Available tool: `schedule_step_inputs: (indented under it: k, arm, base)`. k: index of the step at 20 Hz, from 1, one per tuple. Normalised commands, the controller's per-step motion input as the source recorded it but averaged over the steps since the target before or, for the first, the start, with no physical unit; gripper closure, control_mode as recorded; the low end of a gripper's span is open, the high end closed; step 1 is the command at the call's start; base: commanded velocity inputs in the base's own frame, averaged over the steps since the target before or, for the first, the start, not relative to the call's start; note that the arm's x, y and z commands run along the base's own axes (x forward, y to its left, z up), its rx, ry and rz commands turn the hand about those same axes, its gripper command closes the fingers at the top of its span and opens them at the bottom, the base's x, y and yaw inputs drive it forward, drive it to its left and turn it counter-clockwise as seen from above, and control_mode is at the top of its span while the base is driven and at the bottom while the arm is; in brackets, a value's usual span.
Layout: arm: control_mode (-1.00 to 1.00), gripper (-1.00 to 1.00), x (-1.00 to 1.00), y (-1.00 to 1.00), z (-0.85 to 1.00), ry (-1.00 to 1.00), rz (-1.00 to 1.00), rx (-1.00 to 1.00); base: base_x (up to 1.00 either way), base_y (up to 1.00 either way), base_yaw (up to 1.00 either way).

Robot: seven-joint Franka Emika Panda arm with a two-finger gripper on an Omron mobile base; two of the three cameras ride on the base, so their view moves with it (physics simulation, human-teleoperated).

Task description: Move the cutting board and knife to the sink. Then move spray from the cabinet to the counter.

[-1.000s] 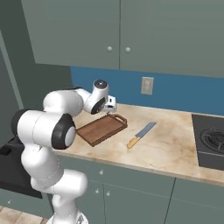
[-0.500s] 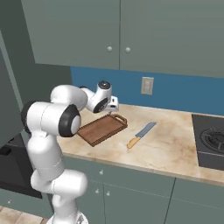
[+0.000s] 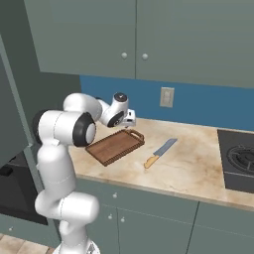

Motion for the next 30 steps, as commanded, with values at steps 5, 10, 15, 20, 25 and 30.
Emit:
schedule_step_inputs:
  k: [5, 10, 15, 20, 25, 30]
  arm:
    - [-1.00, -1.00, 0.33, 0.00, -0.14, 0.00, 0.00, 0.00]
    - [-1.00, -1.00, 0.34, 0.00, -0.24, 0.00, 0.00, 0.00]
    - [-1.00, -1.00, 0.34, 0.00, -0.27, 0.00, 0.00, 0.00]
    - [-1.00, -1.00, 0.38, 0.00, -0.23, 0.00, 0.00, 0.00]
    - [-1.00, -1.00, 0.35, 0.00, -0.20, 0.00, 0.00, 0.00]
    - [-1.00, -1.00, 0.29, 0.00, -0.22, 0.00, 0.00, 0.00]
  base:
    - [0.00, 0.00, 0.00]
    - [0.00, 0.00, 0.00]
    - [0.00, 0.00, 0.00]
    - [0.00, 0.00, 0.00]
    - [0.00, 0.00, 0.00]
    - [0.00, 0.00, 0.00]
